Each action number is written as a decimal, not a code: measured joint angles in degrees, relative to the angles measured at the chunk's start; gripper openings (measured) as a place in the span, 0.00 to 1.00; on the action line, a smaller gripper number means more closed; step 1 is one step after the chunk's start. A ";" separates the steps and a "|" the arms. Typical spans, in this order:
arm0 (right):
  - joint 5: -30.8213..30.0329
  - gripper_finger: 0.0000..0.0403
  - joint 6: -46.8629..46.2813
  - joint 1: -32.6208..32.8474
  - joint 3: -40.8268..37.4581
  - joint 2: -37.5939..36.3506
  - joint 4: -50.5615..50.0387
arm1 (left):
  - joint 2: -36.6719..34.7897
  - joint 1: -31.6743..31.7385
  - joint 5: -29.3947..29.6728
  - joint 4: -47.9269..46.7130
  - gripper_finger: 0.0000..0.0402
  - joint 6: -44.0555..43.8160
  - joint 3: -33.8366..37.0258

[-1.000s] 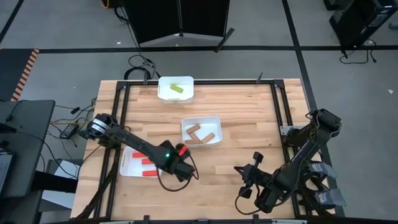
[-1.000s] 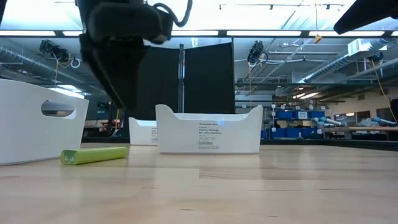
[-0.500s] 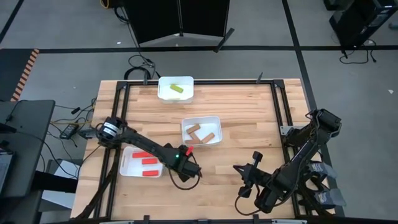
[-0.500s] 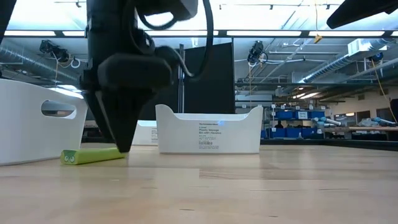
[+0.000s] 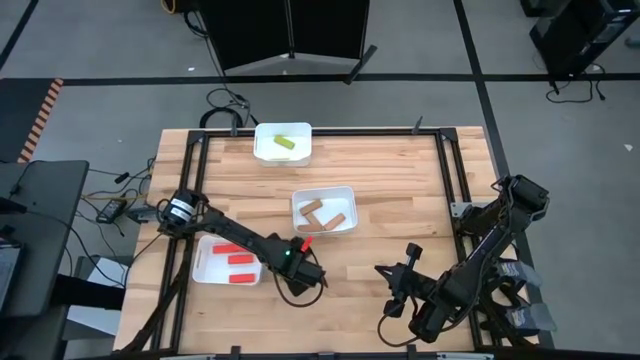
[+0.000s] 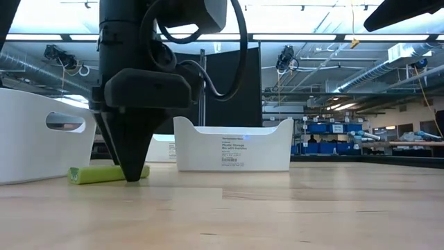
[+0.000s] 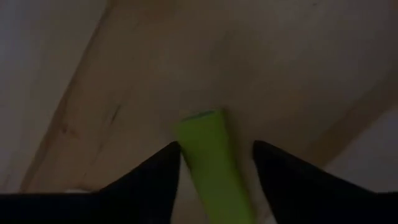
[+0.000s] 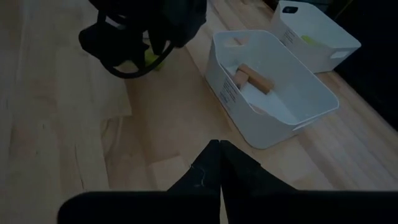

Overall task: Sort blocks
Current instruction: Put the green block into the top white bin

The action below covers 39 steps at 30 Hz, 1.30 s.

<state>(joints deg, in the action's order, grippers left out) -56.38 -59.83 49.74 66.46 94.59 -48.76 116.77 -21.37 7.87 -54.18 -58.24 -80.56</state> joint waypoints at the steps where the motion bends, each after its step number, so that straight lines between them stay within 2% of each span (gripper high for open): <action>1: 0.00 0.02 -0.02 0.00 0.00 0.00 0.01 | 0.02 0.00 -0.12 0.43 0.52 0.78 0.01; 8: -0.07 0.02 0.04 0.00 0.00 0.00 -0.03 | 0.07 -0.11 -0.07 2.50 0.24 6.11 0.12; 15: -0.15 0.02 0.04 0.00 0.00 0.00 -0.01 | 0.50 -0.11 0.60 3.05 0.24 9.74 -3.22; 23: -0.13 0.02 0.04 0.00 0.00 0.00 -0.12 | 0.42 -0.12 8.87 -9.60 0.24 13.36 -14.31; 28: -0.13 0.02 0.05 0.00 0.00 0.00 -0.17 | -2.64 0.49 20.91 -22.03 0.24 14.75 -20.34; 34: -0.58 0.02 0.04 0.00 0.00 0.00 -0.10 | -12.88 7.62 31.66 -23.31 0.24 20.64 -20.15; 37: -1.12 0.02 0.66 0.00 0.00 0.00 0.19 | -17.04 13.96 31.82 -18.90 0.24 28.89 -17.70; 39: -1.23 0.02 1.12 -0.16 0.00 0.00 0.32 | -19.28 19.88 29.87 -13.96 0.24 36.05 -15.04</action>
<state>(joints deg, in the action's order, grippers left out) -57.61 -58.71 49.58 66.46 94.59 -48.45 97.49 -1.49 37.74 -68.14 -22.18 -95.60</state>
